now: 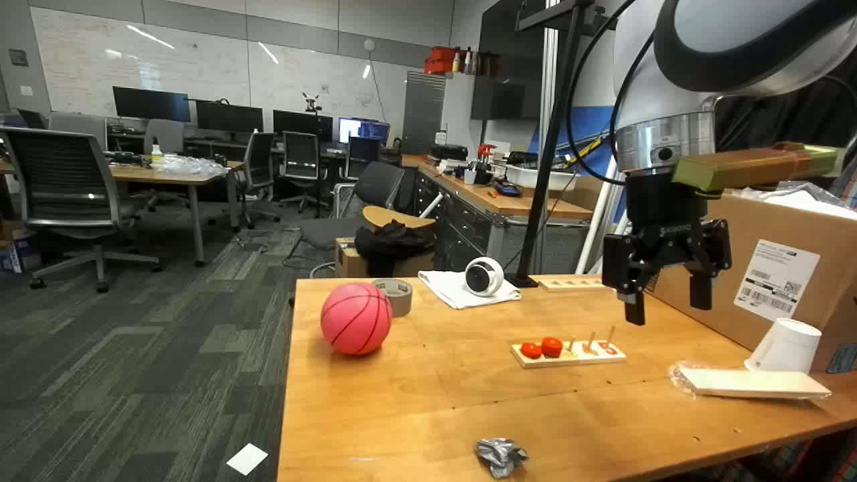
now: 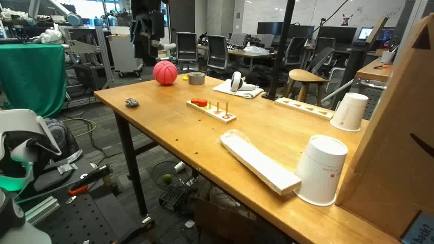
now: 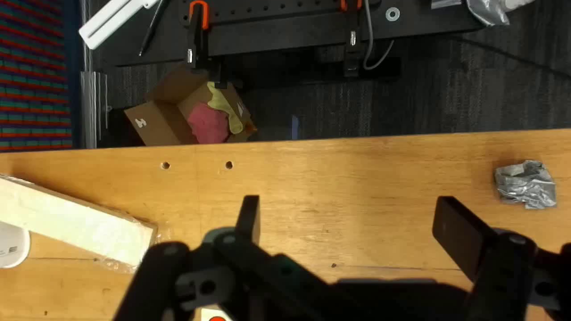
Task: Move all the orange blocks one at a time to the first right position
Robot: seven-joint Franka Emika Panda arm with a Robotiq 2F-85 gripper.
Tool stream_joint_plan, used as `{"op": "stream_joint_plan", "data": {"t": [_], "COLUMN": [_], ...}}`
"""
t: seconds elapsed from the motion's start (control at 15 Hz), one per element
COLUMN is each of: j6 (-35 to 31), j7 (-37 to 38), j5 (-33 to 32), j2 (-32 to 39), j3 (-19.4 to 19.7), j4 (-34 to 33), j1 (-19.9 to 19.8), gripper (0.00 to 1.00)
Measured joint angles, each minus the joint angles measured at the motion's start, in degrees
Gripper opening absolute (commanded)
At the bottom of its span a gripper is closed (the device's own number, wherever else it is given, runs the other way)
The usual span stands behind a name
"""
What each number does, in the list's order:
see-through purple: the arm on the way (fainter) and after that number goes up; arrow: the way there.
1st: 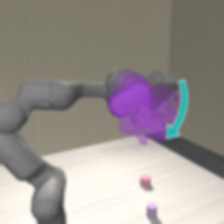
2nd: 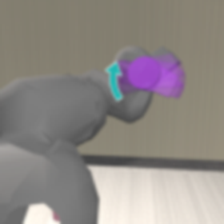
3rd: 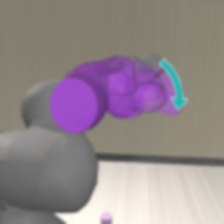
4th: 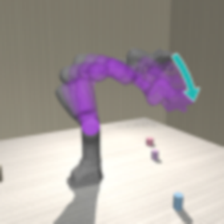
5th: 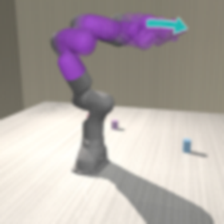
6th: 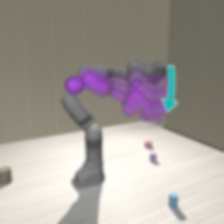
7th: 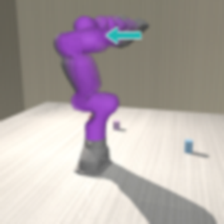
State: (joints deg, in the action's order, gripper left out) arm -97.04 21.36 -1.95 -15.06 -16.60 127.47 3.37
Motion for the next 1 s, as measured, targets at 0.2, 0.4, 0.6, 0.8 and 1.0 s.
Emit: {"op": "stream_joint_plan", "data": {"t": [0.2,0.4,0.6,0.8,1.0], "j6": [0.0,0.0,0.0,-1.43,-8.25], "j7": [0.0,0.0,0.0,-0.27,-2.76], "j5": [0.0,0.0,0.0,0.0,0.0], "j2": [-0.18,-0.18,-0.12,0.7,2.52], "j3": [0.0,0.0,0.14,0.42,0.43], "j4": [-0.4,-0.41,-0.35,-0.31,-0.42], "j1": [0.0,0.0,0.14,1.1,2.75], "gripper": [1.0,1.0,1.0,1.0,1.0]}}
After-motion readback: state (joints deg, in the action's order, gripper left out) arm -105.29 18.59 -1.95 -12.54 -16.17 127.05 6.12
